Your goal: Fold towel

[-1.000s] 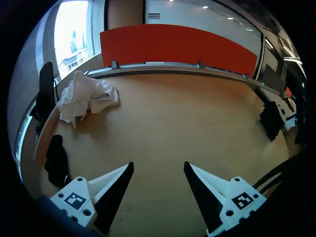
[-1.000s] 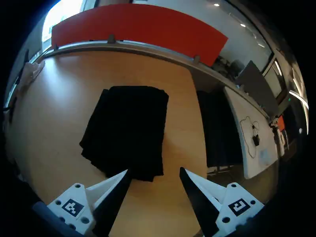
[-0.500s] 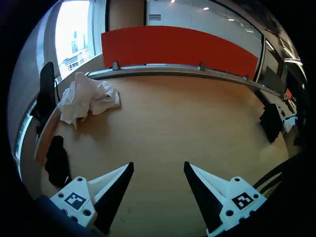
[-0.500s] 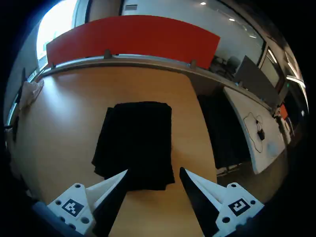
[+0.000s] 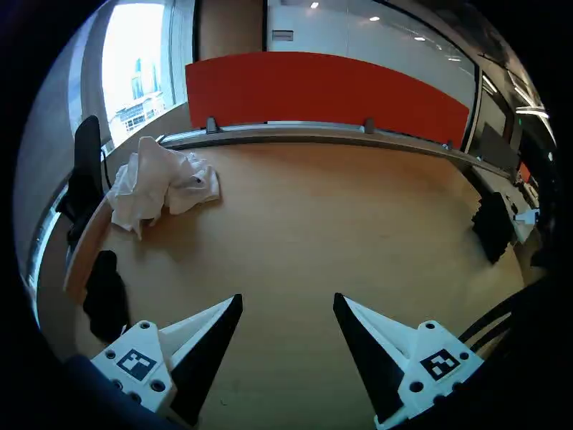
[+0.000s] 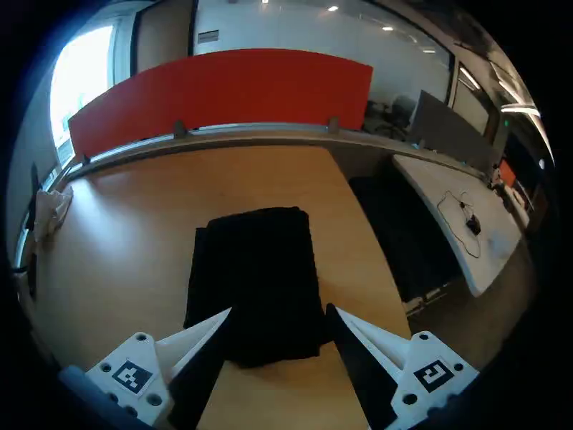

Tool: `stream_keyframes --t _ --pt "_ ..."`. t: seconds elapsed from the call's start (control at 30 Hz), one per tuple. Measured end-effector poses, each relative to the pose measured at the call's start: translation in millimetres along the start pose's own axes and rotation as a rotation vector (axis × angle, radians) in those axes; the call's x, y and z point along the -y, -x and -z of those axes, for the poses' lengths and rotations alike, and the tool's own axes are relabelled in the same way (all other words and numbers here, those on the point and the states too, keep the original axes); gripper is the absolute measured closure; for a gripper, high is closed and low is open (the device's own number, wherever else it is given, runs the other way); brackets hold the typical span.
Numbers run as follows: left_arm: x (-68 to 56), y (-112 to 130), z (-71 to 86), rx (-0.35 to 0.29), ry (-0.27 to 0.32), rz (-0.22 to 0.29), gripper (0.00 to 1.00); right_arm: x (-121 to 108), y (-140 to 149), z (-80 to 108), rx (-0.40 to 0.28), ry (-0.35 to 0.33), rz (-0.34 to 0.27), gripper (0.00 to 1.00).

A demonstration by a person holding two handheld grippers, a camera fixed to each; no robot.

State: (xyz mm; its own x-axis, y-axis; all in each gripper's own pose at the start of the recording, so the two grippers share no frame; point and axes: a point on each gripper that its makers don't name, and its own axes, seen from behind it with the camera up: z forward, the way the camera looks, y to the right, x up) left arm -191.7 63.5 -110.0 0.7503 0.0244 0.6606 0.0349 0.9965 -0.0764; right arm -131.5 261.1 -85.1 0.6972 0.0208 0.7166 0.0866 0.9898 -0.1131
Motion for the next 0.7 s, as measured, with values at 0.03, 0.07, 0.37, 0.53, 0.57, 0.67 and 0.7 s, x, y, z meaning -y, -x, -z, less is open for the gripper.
stream_keyframes --t 0.03,0.07,0.37,0.53,0.57,0.67,0.7 --pt "0.6 -1.2 0.0 -0.004 -0.002 0.001 0.06 0.7 -1.8 0.6 -0.008 0.002 -0.002 0.09" --pt "1.3 -2.6 0.1 -0.007 -0.003 0.002 0.06 1.6 -3.8 1.2 -0.018 0.004 -0.004 0.09" --pt "6.3 -23.7 -0.3 -0.055 -0.016 0.046 0.06 13.4 -39.0 15.3 -0.174 0.012 -0.028 0.09" --pt "9.1 -38.2 -0.2 -0.086 -0.024 0.061 0.06 22.2 -61.4 26.6 -0.266 0.010 -0.037 0.09" --pt "9.8 -41.6 -0.1 -0.095 -0.026 0.061 0.06 24.7 -66.4 29.7 -0.287 0.008 -0.038 0.09" --pt "11.4 -50.3 0.5 -0.116 -0.032 0.058 0.06 30.3 -79.5 38.4 -0.344 0.009 -0.036 0.09" --pt "11.7 -52.8 0.6 -0.122 -0.033 0.057 0.06 31.4 -83.2 41.3 -0.360 0.013 -0.037 0.09"
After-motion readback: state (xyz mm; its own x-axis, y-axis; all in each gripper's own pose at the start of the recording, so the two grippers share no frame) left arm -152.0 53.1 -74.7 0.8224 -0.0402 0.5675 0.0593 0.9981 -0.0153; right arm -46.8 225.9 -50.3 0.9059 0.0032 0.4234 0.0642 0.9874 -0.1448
